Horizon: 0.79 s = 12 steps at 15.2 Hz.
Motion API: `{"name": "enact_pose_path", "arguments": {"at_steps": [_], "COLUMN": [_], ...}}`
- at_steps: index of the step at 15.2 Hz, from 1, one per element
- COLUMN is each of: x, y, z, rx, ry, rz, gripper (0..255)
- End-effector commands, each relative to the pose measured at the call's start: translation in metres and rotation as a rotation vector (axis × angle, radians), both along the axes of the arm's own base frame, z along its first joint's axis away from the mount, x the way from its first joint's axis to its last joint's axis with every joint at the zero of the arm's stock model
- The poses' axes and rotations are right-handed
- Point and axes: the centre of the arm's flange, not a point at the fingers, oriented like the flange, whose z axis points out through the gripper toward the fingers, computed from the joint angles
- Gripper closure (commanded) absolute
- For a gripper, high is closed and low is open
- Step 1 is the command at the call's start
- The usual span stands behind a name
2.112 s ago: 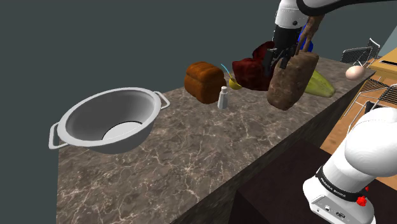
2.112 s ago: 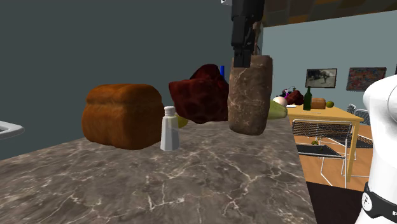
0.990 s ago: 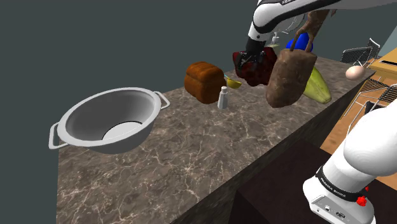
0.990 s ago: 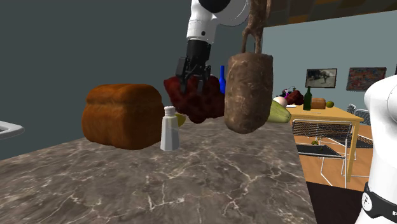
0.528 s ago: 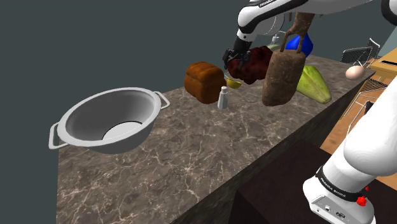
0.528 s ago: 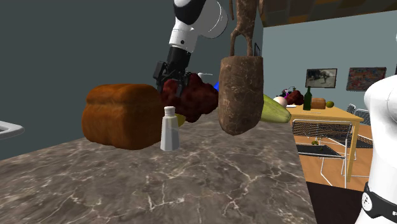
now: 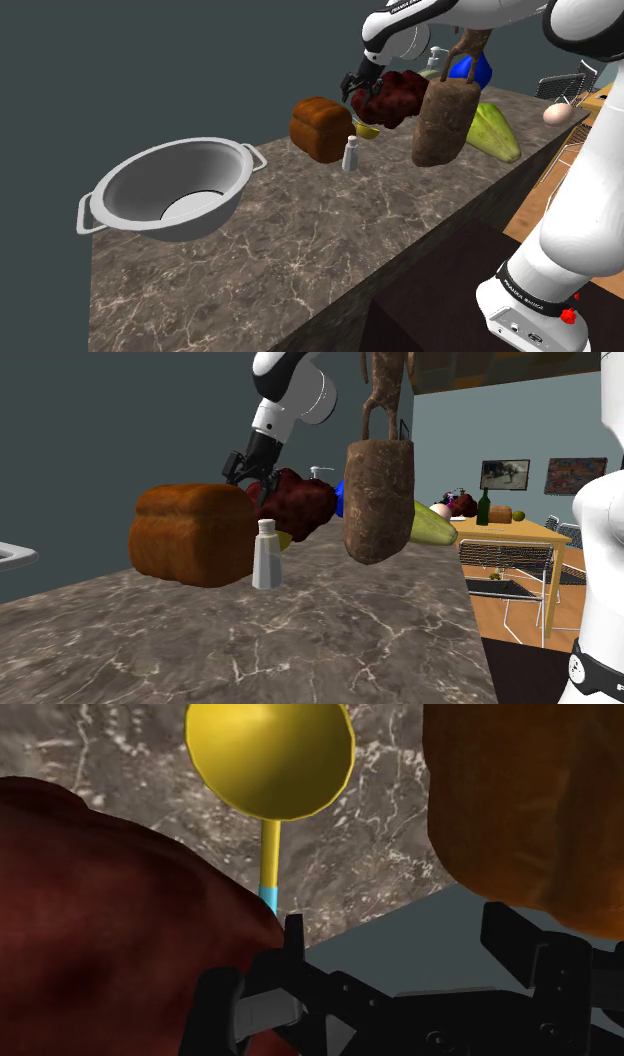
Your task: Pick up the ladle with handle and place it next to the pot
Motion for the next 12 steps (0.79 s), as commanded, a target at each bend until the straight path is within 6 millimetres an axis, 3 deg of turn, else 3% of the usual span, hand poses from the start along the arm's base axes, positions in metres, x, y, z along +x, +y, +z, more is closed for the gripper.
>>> {"name": "enact_pose_path", "arguments": {"at_steps": [1,4,5,12], "x": [0.002,0.007,0.003,-0.011], "y": [-0.040,-0.037,-0.004,0.037], "z": [-0.066,-0.084,0.000,-0.013], "rx": [0.009,0.009,0.004,-0.073], "ry": [0.118,0.118,-0.039,0.305], "rz": [-0.055,-0.055,-0.016,-0.223], "gripper": [0,0,0,0]}}
